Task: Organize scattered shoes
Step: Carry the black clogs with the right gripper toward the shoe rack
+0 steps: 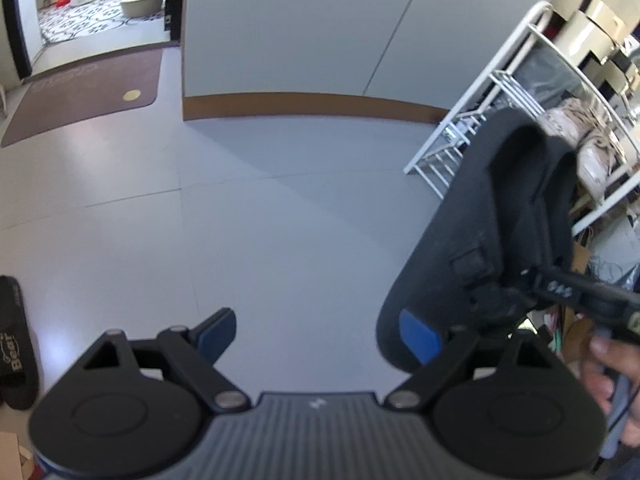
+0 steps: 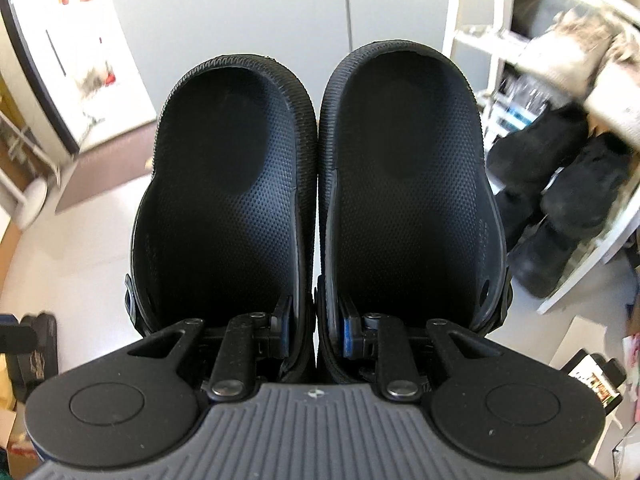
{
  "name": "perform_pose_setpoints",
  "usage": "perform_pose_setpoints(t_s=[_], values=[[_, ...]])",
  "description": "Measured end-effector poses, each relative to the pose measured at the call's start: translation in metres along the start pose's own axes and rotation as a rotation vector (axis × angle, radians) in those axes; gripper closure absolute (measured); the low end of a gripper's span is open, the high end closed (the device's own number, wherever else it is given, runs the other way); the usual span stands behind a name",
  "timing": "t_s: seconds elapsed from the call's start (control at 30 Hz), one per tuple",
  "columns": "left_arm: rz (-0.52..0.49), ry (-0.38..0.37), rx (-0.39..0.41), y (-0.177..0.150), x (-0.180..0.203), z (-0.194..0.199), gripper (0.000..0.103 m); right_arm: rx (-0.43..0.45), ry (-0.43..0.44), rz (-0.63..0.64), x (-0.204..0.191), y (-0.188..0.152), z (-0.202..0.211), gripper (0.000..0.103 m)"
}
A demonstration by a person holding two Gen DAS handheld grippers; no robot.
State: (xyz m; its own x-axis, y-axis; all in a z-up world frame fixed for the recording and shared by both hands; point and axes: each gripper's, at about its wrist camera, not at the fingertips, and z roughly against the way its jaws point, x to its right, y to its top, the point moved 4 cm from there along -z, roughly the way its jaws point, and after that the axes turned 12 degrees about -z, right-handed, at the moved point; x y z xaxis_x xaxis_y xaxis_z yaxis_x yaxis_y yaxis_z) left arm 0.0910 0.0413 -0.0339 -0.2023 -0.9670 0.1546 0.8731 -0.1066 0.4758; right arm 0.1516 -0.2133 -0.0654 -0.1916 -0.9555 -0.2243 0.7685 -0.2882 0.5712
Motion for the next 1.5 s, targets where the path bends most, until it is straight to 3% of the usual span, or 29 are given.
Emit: perform_pose_setpoints(t_s=[0.17, 0.4, 0.63, 0.83, 1.23, 1.5], values=[[-0.053, -0.017, 0.033, 0.001, 0.012, 0.007, 0.012, 0.106, -0.012, -0.038, 0.008, 0.013, 0.029, 0.078], [-0.113, -0.026, 0.022, -0.003, 0.027, 0.002, 0.012, 0.215, -0.027, -0.088, 0.02, 0.027, 0.062, 0.078], [-0.085, -0.034, 0.041, 0.0, 0.026, 0.007, 0.012, 0.309, -0.034, -0.099, 0.02, 0.038, 0.116, 0.078], [-0.117, -0.041, 0.075, 0.002, 0.034, 0.014, 0.012, 0.385, -0.045, -0.102, 0.032, 0.059, 0.133, 0.078], [-0.082, -0.053, 0.099, 0.006, 0.029, 0.015, 0.012, 0.528, -0.123, -0.185, 0.021, 0.111, 0.208, 0.078], [-0.076, -0.038, 0.093, 0.006, 0.026, 0.015, 0.012, 0.613, -0.238, -0.202, 0.038, 0.177, 0.225, 0.078]])
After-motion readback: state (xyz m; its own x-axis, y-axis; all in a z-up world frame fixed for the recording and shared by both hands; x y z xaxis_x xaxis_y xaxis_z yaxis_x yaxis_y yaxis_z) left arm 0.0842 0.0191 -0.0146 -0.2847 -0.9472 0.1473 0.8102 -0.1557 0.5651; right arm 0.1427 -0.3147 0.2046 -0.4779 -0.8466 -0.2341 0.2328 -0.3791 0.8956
